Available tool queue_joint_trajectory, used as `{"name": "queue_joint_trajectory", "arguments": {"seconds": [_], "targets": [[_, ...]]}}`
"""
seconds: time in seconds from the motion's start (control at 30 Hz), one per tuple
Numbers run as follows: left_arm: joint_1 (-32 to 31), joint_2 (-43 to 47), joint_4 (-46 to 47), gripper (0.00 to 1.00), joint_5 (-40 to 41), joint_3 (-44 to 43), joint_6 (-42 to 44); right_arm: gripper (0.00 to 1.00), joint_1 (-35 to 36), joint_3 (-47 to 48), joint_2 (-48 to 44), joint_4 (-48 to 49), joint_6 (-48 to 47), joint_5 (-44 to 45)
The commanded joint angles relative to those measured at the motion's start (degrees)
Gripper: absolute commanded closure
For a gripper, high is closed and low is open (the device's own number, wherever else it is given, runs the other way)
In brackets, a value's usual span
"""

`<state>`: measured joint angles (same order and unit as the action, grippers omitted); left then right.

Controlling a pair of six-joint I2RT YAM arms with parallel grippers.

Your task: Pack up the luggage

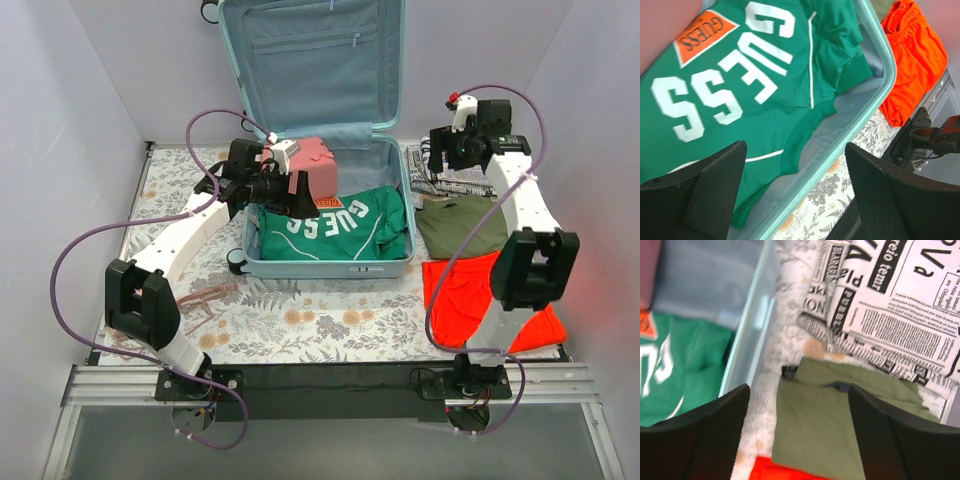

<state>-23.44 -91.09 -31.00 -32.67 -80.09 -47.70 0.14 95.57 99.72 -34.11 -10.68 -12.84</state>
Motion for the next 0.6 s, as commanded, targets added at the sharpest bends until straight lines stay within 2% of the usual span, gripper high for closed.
{"name": "queue_joint_trajectory", "arguments": {"seconds": [0.0,0.23,0.57], "targets": [[2.61,3.12,-2.83,0.21,-0.39,-2.25,2.70,0.13,0.47,7.68,8.19,2.20,-0.58,5.80],[6.48,0.30,-5.21,0.20,1.37,-5.07,3.14,0.09,1.17,24.47,25.67,2.90,1.36,9.41],[10.52,-2.34,-8.37,0.20,1.73,-6.83,3.58,0.07,4.60,29.94,36.15,8.53,1.89,12.14]]}}
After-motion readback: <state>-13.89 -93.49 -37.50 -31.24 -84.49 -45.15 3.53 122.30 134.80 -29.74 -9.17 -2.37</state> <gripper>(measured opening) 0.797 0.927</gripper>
